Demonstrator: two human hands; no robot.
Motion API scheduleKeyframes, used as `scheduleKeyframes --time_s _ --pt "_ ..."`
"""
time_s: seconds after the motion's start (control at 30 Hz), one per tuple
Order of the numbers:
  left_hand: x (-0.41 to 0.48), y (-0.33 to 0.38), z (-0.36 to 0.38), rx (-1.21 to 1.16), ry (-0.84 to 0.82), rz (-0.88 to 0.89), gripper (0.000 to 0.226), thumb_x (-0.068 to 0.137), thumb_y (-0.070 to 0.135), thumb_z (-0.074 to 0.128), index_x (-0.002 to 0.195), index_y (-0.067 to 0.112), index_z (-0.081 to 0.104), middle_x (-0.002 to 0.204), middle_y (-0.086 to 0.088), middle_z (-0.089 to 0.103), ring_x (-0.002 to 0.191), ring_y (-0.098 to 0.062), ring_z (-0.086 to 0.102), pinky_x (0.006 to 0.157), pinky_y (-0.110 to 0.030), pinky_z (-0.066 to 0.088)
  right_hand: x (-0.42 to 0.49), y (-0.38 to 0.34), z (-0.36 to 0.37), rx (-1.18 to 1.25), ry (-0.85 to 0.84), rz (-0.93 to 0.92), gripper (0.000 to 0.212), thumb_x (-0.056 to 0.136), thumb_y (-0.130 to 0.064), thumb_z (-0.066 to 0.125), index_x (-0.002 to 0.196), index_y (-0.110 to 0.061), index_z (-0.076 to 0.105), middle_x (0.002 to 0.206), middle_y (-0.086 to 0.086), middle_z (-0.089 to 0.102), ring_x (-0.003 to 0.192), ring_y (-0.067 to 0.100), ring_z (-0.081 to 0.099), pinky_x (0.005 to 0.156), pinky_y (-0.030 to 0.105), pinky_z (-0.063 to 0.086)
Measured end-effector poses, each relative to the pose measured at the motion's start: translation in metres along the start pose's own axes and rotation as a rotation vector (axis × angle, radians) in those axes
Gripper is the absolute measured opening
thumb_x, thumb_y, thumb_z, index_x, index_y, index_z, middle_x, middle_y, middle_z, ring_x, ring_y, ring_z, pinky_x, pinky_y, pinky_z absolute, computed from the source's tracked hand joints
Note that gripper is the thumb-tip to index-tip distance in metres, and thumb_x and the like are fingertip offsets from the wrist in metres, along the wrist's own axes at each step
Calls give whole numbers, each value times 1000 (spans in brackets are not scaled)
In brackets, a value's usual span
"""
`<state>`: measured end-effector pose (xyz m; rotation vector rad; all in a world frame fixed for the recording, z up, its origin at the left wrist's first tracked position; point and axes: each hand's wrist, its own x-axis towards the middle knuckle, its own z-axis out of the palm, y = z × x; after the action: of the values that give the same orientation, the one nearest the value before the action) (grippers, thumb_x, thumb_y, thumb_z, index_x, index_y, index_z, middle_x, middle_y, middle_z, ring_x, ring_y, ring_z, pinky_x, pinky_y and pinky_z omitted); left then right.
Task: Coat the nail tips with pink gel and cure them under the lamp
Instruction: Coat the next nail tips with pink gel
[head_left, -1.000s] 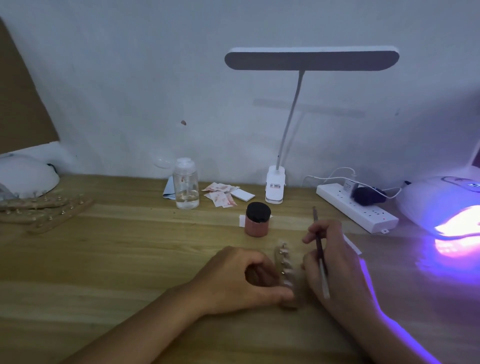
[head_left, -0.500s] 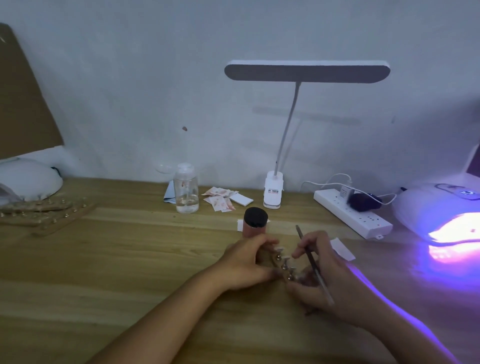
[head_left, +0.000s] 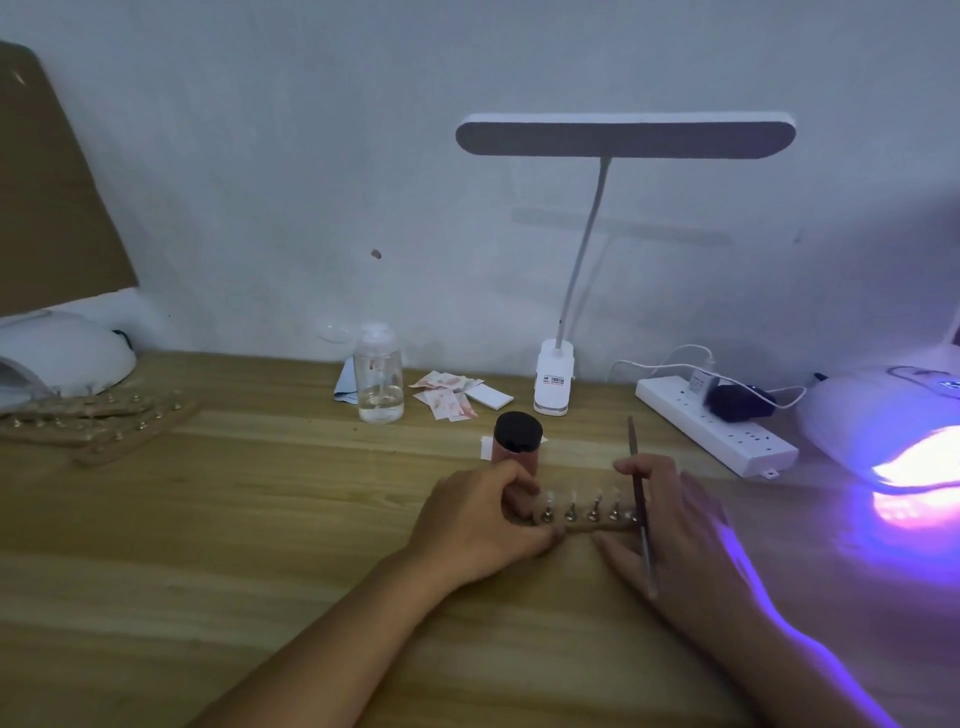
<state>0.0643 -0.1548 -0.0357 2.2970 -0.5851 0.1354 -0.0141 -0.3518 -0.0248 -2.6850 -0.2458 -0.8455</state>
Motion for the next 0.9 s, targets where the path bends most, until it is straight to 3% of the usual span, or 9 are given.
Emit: scheduleKeyframes --time_s 0.07,0.13,0.2,0.3,0.43,0.53,0.63,0.77,0.9 --pt "5 -2 -6 -89 0 -83 45 54 61 73 89 38 59 79 21 65 72 7 59 68 -20 47 1 1 1 8 20 18 61 66 -28 87 114 -12 51 76 -15 49 79 18 59 83 44 51" --pt "14 -5 -12 -133 112 -148 41 55 52 68 88 35 52 86 17 64 73 4 56 67 -23 45 1 1 3 13 41 32 59 68 -31 86 112 -12 52 74 -14 51 76 14 58 83 46 51" --pt "24 -8 -14 -149 185 -164 43 68 38 74 103 31 51 109 11 62 94 -4 57 79 -27 48 1 -1 4 35 88 49 53 72 -35 82 109 -13 53 72 -14 52 75 9 56 87 48 50" --pt "33 -10 -8 -133 114 -124 71 77 33 81 136 24 42 134 6 55 122 -15 52 103 -39 43 5 -6 3 131 182 84 35 81 -35 72 106 -19 54 73 -15 54 75 1 55 89 49 49" --pt "32 -13 4 -50 177 -52 66 75 40 81 132 29 50 126 7 58 118 -17 51 100 -40 43 20 -21 -3 241 214 141 31 84 -52 56 105 -29 51 83 -10 63 79 15 63 70 38 53" --pt "29 -12 5 -36 240 26 57 75 35 79 125 24 54 118 4 55 109 -17 54 87 -33 45 51 -36 5 219 19 153 47 77 -57 64 111 -28 50 94 -12 60 91 18 62 73 32 48" --pt "23 -8 5 -41 250 99 57 71 30 79 120 25 51 116 5 51 96 -19 61 73 -34 49 80 -50 18 38 -152 121 54 79 -59 64 114 -23 42 104 -4 61 97 22 61 73 31 43" --pt "25 -14 4 -75 261 75 53 72 29 78 118 26 51 114 8 49 98 -16 61 76 -40 53 93 -47 22 169 -189 132 45 82 -48 68 109 -23 41 98 -4 62 94 22 61 72 32 44" --pt "30 -17 0 -222 264 -8 45 75 34 80 112 33 54 115 16 56 101 -3 59 87 -34 52 91 -23 6 452 -111 198 38 82 -34 74 105 -21 46 95 -9 65 95 14 65 87 38 51"
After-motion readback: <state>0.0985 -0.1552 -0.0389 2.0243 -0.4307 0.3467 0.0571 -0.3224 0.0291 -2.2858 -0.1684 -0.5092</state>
